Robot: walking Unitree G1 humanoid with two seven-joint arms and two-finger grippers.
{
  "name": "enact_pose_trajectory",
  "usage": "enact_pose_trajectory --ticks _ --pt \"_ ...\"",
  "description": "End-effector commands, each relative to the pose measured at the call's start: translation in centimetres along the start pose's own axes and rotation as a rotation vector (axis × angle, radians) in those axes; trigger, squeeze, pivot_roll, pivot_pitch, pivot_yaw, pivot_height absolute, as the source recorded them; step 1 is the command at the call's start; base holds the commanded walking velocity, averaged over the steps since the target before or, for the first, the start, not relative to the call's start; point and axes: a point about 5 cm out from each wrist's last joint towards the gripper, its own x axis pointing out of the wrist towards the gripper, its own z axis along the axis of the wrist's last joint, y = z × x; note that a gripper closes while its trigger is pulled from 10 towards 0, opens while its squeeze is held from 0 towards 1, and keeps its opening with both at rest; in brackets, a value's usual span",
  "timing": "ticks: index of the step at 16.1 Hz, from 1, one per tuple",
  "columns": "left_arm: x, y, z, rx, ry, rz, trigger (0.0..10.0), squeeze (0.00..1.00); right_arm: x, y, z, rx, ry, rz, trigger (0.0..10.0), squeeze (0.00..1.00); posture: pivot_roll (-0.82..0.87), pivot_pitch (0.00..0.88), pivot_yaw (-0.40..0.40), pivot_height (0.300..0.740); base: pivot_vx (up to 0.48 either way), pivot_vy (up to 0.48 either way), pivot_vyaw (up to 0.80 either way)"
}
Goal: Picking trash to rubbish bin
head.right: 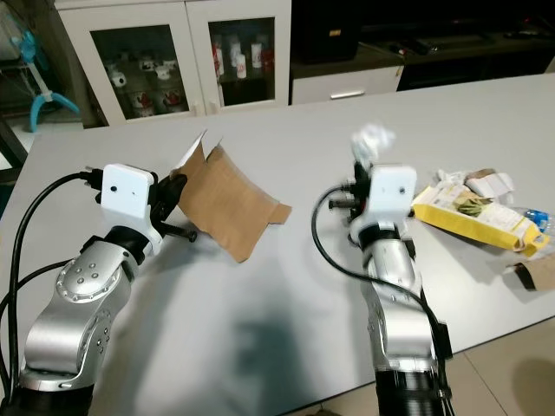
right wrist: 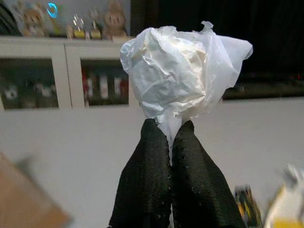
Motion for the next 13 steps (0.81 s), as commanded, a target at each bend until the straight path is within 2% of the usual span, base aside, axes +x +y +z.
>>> enact_pose_trajectory --ticks 1,7,13 --pt "-0.07 -0.16 -0.51 0.017 0.018 -0.006 10.0 0.00 -0.61 0.29 0.57 0.000 0.025 -0.002 10.0 0.00 -0.07 0.000 0.012 0.740 0.000 0.000 0.00" --pt "0.18 0.17 -0.34 0.053 0.007 -0.001 10.0 0.00 -0.81 0.48 1.49 -0.007 0.063 0.003 10.0 0.00 -0.06 0.000 -0.003 0.740 0.000 0.000 0.00" --pt "-0.14 0.34 -0.47 0.067 0.009 -0.001 10.0 0.00 -1.20 0.79 1.21 -0.010 0.099 0.019 10.0 0.00 -0.06 0.000 -0.005 0.740 0.000 0.000 0.00"
